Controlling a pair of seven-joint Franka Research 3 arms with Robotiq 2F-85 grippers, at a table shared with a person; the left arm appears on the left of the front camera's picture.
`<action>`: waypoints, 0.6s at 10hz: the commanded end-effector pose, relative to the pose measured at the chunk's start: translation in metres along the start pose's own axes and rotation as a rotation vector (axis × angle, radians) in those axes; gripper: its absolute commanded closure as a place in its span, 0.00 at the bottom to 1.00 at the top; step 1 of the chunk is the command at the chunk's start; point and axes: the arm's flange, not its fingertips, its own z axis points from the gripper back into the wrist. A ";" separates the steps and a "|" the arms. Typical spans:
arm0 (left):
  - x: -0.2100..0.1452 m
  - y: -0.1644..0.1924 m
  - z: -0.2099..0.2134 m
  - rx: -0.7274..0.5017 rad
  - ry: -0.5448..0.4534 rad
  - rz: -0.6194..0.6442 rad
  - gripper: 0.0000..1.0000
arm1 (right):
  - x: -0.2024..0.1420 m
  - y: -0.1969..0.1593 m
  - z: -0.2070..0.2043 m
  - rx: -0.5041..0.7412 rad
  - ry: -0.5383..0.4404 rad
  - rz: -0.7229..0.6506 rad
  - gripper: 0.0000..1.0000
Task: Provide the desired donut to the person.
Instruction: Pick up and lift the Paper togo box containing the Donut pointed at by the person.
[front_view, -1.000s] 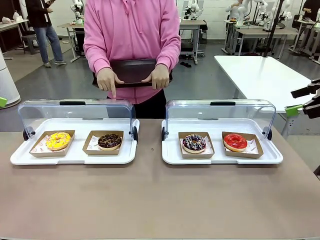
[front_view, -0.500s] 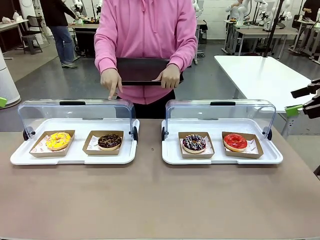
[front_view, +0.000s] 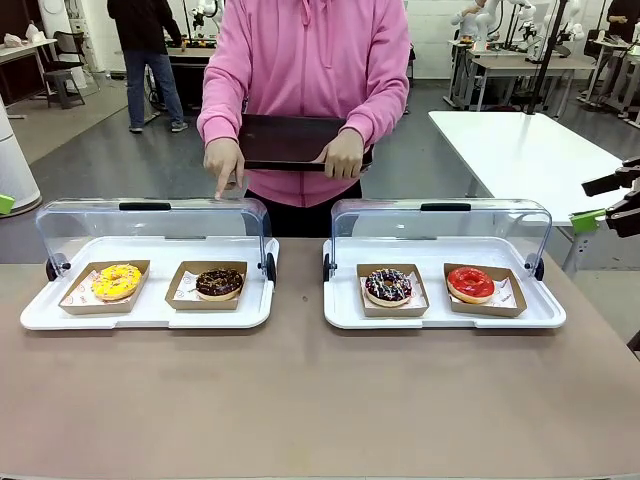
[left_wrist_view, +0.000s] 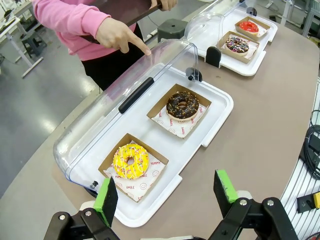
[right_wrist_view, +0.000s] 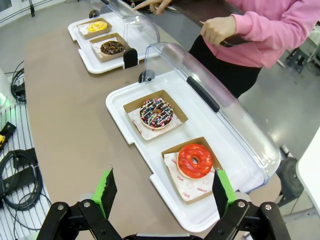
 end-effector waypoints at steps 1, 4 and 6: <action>-0.001 0.000 -0.001 -0.007 0.001 0.003 0.00 | -0.001 0.000 -0.002 0.010 -0.002 -0.001 0.00; -0.001 0.000 -0.001 -0.007 0.001 0.003 0.00 | -0.001 0.000 -0.002 0.010 -0.002 -0.001 0.00; -0.001 0.000 -0.001 -0.007 0.001 0.003 0.00 | -0.001 0.000 -0.002 0.010 -0.002 -0.001 0.00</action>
